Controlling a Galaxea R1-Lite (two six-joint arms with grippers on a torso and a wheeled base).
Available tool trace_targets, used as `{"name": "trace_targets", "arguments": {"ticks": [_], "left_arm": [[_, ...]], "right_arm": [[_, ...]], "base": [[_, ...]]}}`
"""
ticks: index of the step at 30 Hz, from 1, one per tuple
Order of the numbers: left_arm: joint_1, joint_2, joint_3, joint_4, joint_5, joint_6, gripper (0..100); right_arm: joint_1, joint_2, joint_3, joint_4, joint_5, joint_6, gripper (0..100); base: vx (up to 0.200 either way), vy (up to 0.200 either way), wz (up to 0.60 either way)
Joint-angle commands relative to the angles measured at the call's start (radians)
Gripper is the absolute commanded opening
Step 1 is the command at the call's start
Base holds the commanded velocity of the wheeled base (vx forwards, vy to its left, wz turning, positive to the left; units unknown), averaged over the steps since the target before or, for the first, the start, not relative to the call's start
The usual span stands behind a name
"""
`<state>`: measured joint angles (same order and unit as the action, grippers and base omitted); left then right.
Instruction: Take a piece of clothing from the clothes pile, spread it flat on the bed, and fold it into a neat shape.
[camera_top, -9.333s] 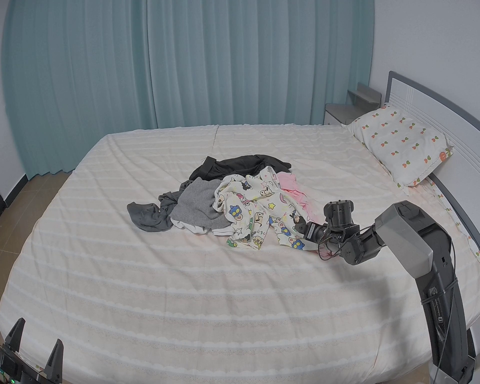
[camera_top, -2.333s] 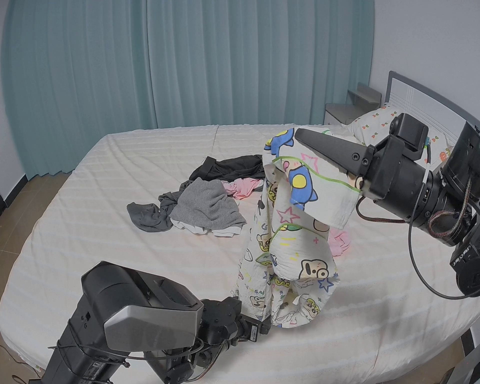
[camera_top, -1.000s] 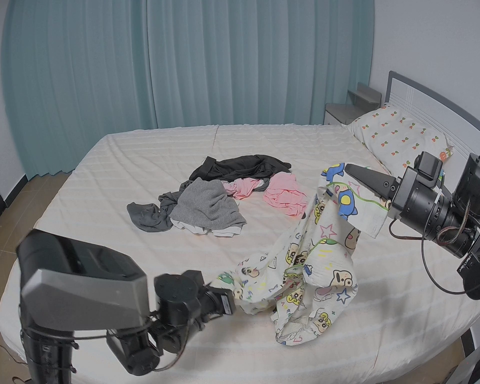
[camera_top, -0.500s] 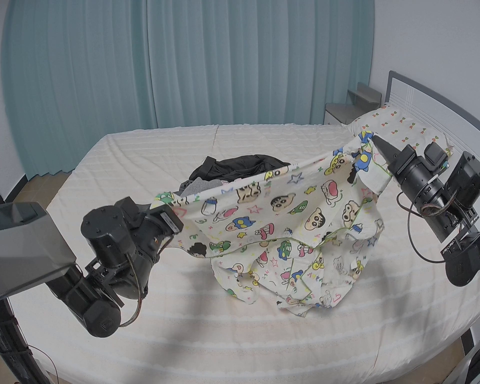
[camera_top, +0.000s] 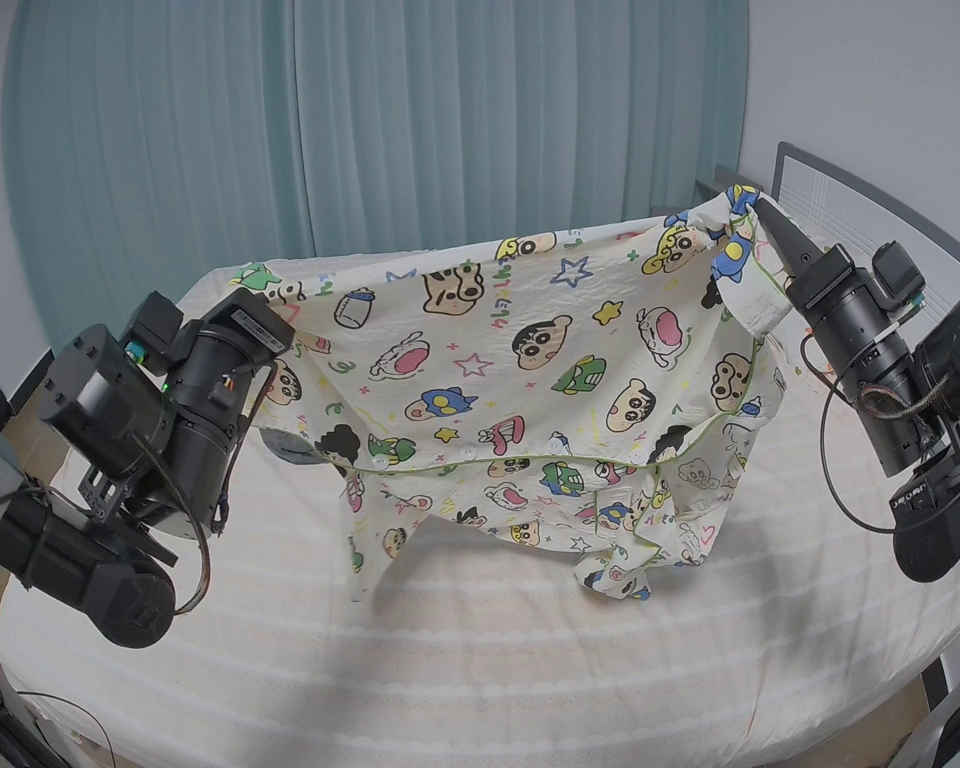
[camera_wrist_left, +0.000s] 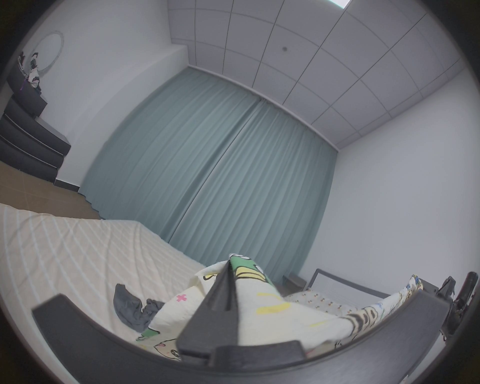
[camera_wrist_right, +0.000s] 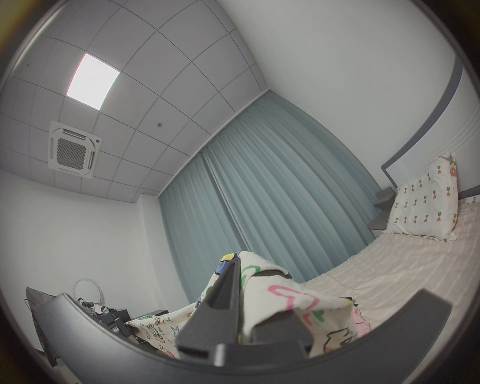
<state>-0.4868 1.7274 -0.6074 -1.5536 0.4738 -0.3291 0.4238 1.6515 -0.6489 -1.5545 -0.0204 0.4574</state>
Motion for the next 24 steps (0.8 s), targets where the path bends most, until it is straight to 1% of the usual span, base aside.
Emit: {"name": "trace_targets", "arguments": {"ticks": [1,6,9,13,24], "left_arm": [[0.002,-0.016,0.009,-0.017,0.000,-0.002,0],[0.004,0.096,0.021,-0.017,0.000,-0.008,0],[0.011,0.130,0.018,-0.017,0.000,-0.008,0],[0.011,0.132,0.023,-0.017,0.002,-0.008,0],[0.010,0.123,0.035,-0.017,0.003,-0.010,0]], "right_arm": [[0.001,-0.012,0.015,-0.007,0.000,0.003,0],[-0.010,0.047,0.014,-0.007,-0.004,0.012,0],[-0.011,0.054,0.022,-0.007,-0.001,0.013,0],[-0.010,0.057,0.031,-0.007,0.000,0.013,0],[0.001,0.045,0.040,-0.007,0.005,0.013,0]], "base": [[0.000,0.000,0.00],[0.000,0.000,0.00],[0.000,0.000,0.00],[0.000,0.000,0.00],[-0.200,0.000,0.00]]}}
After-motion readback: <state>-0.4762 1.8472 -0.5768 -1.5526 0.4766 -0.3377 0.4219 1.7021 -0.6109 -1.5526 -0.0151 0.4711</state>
